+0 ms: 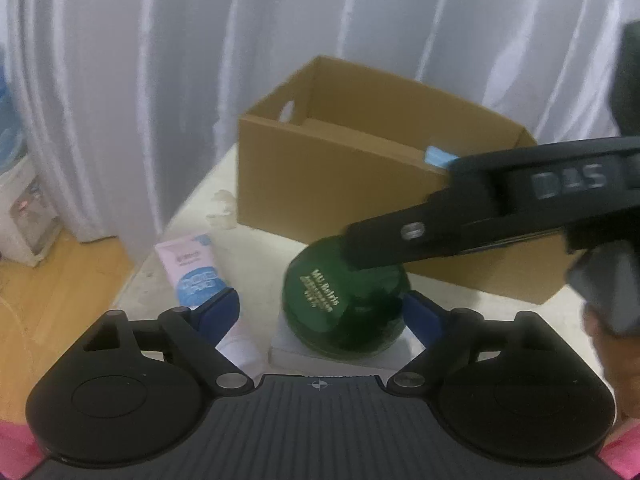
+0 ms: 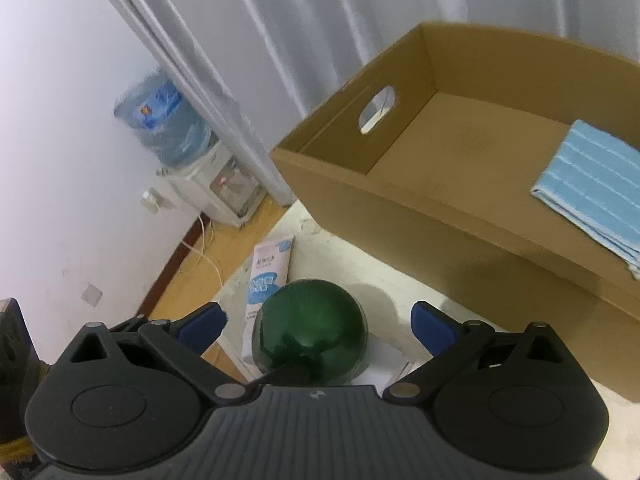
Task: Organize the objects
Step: 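Move the right gripper down toward the green round jar, then close the right gripper around the green jar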
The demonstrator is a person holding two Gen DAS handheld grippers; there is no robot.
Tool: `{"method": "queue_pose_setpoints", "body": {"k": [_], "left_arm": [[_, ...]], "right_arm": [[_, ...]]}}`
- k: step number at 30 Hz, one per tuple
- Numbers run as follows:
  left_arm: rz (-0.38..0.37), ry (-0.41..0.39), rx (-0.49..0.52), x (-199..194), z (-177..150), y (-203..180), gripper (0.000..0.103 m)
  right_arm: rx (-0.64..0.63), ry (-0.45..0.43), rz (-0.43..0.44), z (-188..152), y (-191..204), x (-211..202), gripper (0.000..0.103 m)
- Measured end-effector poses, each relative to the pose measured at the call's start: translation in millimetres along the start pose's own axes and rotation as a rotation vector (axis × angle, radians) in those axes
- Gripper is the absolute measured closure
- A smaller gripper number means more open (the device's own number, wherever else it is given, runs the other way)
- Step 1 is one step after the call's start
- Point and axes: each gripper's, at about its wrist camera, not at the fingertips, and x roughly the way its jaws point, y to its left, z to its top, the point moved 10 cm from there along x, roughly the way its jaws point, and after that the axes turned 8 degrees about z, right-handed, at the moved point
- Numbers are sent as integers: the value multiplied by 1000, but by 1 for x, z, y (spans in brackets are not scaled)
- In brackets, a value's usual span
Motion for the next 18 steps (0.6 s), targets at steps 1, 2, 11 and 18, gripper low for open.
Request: {"method": "queue_pose_setpoints", "body": {"k": [1, 2, 11, 18], "left_arm": [[-8, 5, 6, 2, -1, -2, 13], [-15, 10, 10, 3, -2, -3, 14], [-54, 50, 21, 11, -12, -10, 20], [-69, 54, 4, 10, -18, -8, 21]], "right_arm": [[-4, 13, 1, 0, 0, 5, 4], [-7, 23, 3, -1, 0, 8, 5], [-47, 96, 22, -5, 4, 30, 19], [-57, 109, 10, -7, 1, 34, 25]]}}
